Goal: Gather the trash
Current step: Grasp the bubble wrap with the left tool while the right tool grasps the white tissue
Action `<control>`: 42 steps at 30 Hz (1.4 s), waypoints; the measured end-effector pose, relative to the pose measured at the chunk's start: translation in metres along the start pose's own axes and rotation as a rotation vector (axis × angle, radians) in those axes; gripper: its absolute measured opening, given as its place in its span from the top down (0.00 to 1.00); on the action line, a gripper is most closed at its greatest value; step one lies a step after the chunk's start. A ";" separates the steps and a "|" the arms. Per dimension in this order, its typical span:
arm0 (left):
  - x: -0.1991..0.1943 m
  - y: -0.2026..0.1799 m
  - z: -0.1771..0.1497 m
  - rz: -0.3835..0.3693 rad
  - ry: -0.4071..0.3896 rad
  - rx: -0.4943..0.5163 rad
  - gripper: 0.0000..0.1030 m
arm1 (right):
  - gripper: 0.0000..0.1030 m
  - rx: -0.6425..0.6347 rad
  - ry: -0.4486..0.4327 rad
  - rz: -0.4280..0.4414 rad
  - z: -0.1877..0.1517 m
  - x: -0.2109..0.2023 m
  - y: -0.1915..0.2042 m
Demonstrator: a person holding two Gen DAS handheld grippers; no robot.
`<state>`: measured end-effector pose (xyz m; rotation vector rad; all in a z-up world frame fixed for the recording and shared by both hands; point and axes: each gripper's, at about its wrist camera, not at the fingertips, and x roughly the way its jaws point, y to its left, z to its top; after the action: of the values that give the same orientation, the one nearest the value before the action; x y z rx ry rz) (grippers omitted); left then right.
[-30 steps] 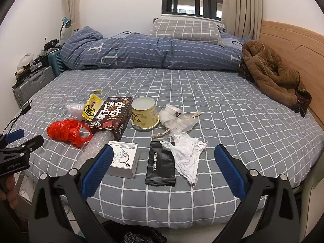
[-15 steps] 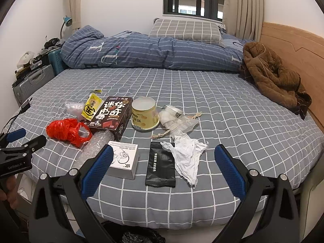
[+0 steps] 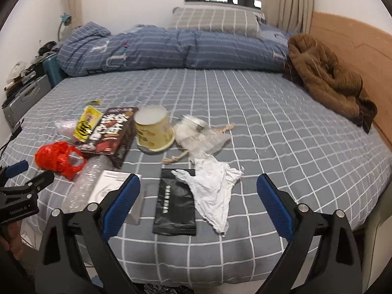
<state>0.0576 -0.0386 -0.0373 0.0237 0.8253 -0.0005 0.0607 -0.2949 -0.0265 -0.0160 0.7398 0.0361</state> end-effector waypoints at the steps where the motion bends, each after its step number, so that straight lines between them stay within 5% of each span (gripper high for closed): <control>1: 0.006 -0.002 0.000 -0.003 0.011 0.001 0.07 | 0.11 0.005 0.009 -0.003 0.001 0.005 -0.002; 21: 0.074 -0.028 -0.008 -0.045 0.161 0.010 0.18 | 0.26 0.037 0.178 -0.008 -0.011 0.097 -0.030; 42: 0.079 -0.032 -0.018 -0.137 0.172 -0.018 0.66 | 0.69 0.042 0.263 -0.013 -0.031 0.138 -0.034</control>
<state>0.0980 -0.0695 -0.1079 -0.0500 0.9979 -0.1215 0.1428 -0.3260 -0.1426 0.0144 1.0029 0.0059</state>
